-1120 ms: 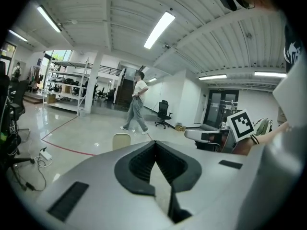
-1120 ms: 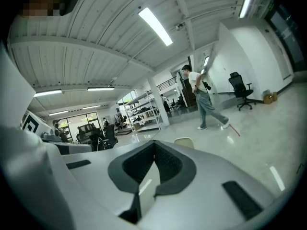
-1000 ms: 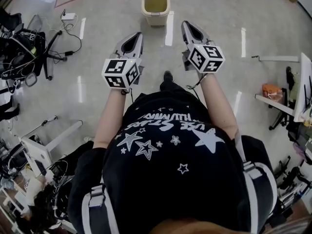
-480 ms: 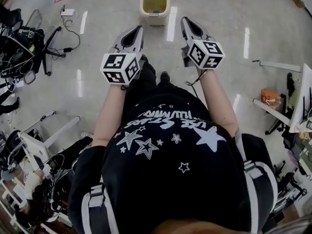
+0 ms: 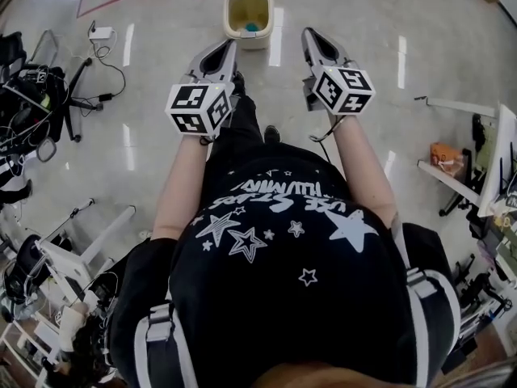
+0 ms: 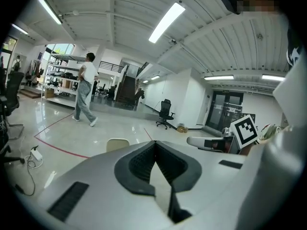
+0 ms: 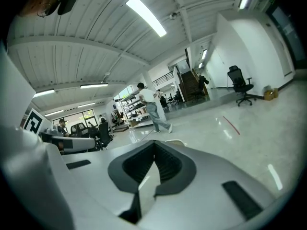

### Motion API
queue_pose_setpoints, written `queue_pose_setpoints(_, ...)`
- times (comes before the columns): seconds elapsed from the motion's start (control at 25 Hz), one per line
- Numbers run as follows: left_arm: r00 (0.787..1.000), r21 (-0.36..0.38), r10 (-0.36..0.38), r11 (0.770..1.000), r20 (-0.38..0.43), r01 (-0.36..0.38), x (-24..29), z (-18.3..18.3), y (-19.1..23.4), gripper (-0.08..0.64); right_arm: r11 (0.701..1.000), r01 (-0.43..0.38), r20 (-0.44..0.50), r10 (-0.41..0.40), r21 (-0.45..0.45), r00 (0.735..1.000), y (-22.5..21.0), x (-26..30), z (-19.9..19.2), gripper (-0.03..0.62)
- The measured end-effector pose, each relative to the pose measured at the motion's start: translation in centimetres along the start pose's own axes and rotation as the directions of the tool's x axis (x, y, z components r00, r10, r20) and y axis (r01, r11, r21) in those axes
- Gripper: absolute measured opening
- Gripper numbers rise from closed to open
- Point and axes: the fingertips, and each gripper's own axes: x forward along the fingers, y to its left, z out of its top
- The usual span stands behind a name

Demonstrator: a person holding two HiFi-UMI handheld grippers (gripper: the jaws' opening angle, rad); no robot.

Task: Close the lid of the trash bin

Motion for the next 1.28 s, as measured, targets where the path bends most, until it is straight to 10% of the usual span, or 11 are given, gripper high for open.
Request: queue_pose_setpoints(1.28,0.98,-0.123,-0.162,0.981,-0.112,0.148,19.0,6.1,21.2,0.011,0.985,0.168,-0.077,-0.164,0.038,0.983,-2.1,26.8,7.4,0.005)
